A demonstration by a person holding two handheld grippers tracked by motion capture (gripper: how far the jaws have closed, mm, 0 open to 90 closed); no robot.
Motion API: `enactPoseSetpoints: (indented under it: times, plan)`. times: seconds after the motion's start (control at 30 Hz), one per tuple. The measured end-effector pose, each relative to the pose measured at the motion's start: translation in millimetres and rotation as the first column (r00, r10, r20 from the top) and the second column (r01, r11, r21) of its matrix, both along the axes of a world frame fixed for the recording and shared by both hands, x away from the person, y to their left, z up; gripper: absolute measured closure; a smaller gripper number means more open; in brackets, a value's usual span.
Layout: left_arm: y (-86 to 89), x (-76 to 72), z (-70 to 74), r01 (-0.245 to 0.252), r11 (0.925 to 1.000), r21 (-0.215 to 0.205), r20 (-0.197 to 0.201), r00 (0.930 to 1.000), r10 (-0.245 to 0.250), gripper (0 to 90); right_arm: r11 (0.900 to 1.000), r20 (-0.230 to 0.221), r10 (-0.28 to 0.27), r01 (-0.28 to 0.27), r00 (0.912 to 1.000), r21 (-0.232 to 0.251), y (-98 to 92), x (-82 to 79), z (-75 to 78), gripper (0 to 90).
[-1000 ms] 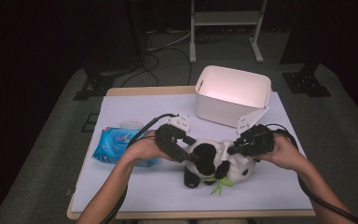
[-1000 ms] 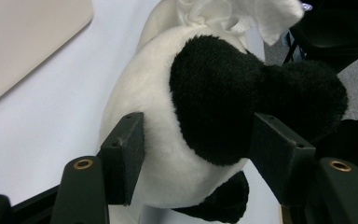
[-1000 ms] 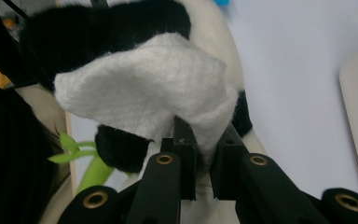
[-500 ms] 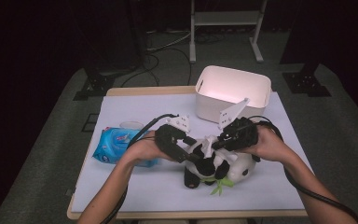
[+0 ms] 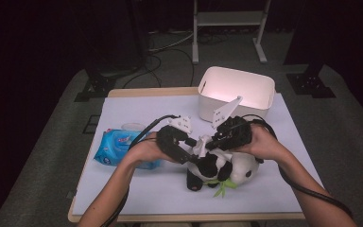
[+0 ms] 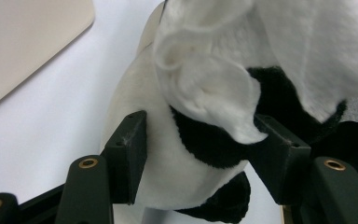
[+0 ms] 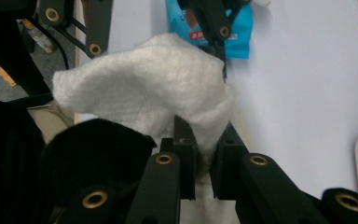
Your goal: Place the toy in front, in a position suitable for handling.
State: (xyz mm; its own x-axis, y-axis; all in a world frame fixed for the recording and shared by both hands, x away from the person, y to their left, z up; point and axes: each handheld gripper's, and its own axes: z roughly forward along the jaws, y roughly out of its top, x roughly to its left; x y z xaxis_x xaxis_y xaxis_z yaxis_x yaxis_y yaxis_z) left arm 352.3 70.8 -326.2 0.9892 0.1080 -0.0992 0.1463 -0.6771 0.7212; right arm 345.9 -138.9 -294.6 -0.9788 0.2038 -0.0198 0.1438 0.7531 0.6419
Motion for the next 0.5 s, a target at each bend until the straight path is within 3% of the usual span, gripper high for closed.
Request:
enactPoseSetpoints:
  times: [0.5]
  plan:
    - [3.3,-0.1,-1.3,0.001,0.9998,0.020,0.001,1.0000,-0.001,39.3,0.997,-0.031,-0.083,0.083,0.9961,-0.004,-43.6,-5.1,-16.6,81.6]
